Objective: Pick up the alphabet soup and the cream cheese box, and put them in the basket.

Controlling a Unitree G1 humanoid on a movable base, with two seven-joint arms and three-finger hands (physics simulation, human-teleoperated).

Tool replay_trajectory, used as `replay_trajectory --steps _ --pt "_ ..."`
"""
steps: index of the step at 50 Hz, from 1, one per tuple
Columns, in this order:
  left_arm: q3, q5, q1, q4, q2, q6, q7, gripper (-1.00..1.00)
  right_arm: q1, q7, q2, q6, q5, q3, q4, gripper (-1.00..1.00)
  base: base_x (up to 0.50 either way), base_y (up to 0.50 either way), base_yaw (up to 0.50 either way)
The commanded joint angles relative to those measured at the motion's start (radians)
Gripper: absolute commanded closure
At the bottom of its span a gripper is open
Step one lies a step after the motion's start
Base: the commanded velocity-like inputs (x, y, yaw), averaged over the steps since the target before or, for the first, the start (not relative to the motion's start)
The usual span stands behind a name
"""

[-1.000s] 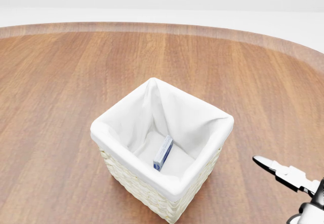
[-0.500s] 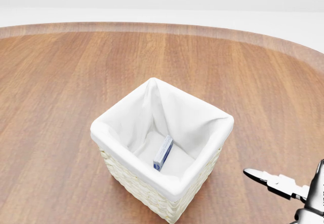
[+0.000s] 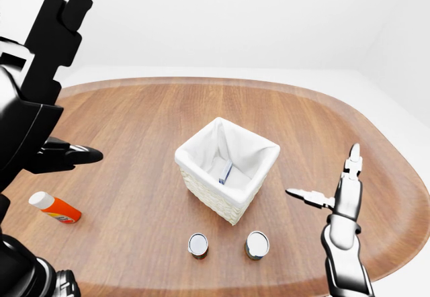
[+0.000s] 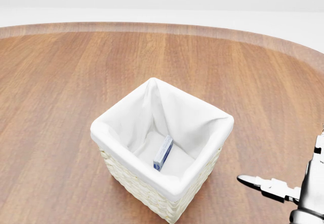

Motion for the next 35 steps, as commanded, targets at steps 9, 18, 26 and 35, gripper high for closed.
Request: replay_trajectory --steps 9,18,26,35 --pt "-0.003 0.000 0.003 0.003 -0.005 0.000 0.000 -1.00 -0.002 0.092 -0.007 0.000 0.034 0.033 0.062 -1.00 0.00 0.00 0.00" --pt "0.000 -0.002 0.014 0.005 -0.016 0.000 0.000 -1.00 0.003 0.148 -0.008 0.000 0.042 0.049 0.070 -1.00 0.00 0.00 0.00" --pt "-0.001 0.000 0.010 0.005 -0.012 0.000 0.000 -1.00 0.022 0.225 -0.012 0.000 0.066 0.062 0.071 -1.00 0.00 0.00 0.00" --pt "-0.004 0.004 0.006 0.007 -0.011 0.000 0.000 -1.00 0.037 0.307 -0.015 0.000 0.029 0.075 0.079 -1.00 0.00 0.00 0.00"
